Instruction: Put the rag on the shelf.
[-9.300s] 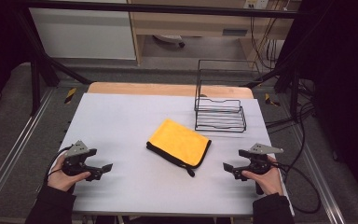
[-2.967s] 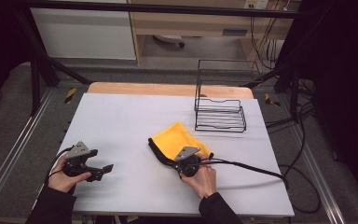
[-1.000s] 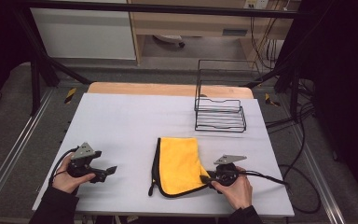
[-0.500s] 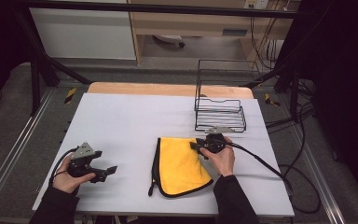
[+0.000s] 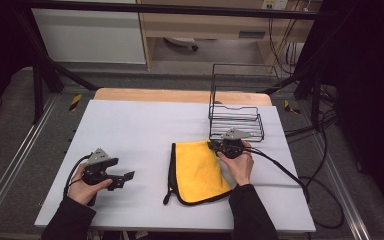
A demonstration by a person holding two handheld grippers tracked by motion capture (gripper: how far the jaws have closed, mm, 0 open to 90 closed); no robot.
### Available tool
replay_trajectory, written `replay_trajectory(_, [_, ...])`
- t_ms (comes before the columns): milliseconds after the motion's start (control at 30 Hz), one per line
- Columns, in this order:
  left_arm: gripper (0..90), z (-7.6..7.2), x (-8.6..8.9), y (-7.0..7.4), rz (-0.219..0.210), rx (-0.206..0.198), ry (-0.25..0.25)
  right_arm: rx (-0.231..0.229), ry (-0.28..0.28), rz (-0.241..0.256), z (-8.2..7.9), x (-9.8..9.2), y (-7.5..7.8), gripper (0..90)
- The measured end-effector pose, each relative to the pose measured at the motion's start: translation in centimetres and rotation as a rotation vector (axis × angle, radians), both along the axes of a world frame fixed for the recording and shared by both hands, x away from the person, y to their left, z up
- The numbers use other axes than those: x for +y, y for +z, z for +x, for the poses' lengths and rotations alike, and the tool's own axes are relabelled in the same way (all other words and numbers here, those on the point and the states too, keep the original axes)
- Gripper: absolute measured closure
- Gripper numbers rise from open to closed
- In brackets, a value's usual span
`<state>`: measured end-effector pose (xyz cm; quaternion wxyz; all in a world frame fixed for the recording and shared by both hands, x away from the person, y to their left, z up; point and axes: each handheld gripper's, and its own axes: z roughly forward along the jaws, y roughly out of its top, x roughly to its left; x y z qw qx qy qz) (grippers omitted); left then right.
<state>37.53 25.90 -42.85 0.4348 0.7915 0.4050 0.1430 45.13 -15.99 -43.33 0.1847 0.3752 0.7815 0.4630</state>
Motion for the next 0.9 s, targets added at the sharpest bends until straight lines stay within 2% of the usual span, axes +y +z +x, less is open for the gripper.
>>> replay_trajectory(133, [15.3,1.0,-2.1,0.8,-0.017,-0.011,-0.004,-0.001,0.001,-0.082,0.6,-0.2,-0.8,83.8])
replay_trajectory(267, [17.4,2.4,-4.5,1.3,-0.03,-0.004,0.003,-0.019,-0.005,-0.122,1.1,-0.3,-1.2,83.5])
replay_trajectory(333, [19.1,3.1,-5.8,1.4,-0.034,0.005,0.009,-0.014,-0.017,-0.113,1.2,-0.3,-1.3,81.7])
replay_trajectory(400, [21.8,3.8,-7.1,1.3,-0.037,0.013,0.015,-0.005,-0.028,-0.102,1.2,-0.4,-1.5,72.3])
replay_trajectory(467, [24.2,4.4,-8.4,1.2,-0.034,0.023,0.022,-0.01,-0.038,-0.064,0.9,-0.8,-1.3,63.4])
replay_trajectory(533, [27.7,5.2,-9.7,1.0,-0.035,0.038,0.03,0.012,-0.047,-0.009,0.7,-1.3,-1.0,58.1])
replay_trajectory(600, [29.0,5.9,-11.0,0.8,-0.029,0.048,0.041,0.034,-0.043,0.001,0.5,-1.6,-0.8,52.2])
replay_trajectory(667, [31.0,6.6,-12.2,0.6,-0.033,0.055,0.052,0.055,-0.04,0.01,0.5,-1.7,-0.7,49.6])
replay_trajectory(733, [34.3,7.3,-13.2,0.2,-0.037,0.079,0.059,0.068,-0.047,0.016,0.6,-1.8,-0.8,49.4])
replay_trajectory(800, [36.4,8.0,-14.0,-0.4,-0.022,0.104,0.069,0.088,-0.051,0.007,0.9,-1.7,-1.0,49.5])
replay_trajectory(900, [40.6,8.7,-14.4,-1.0,-0.018,0.131,0.07,0.121,-0.063,-0.006,1.2,-1.6,-1.4,50.4])
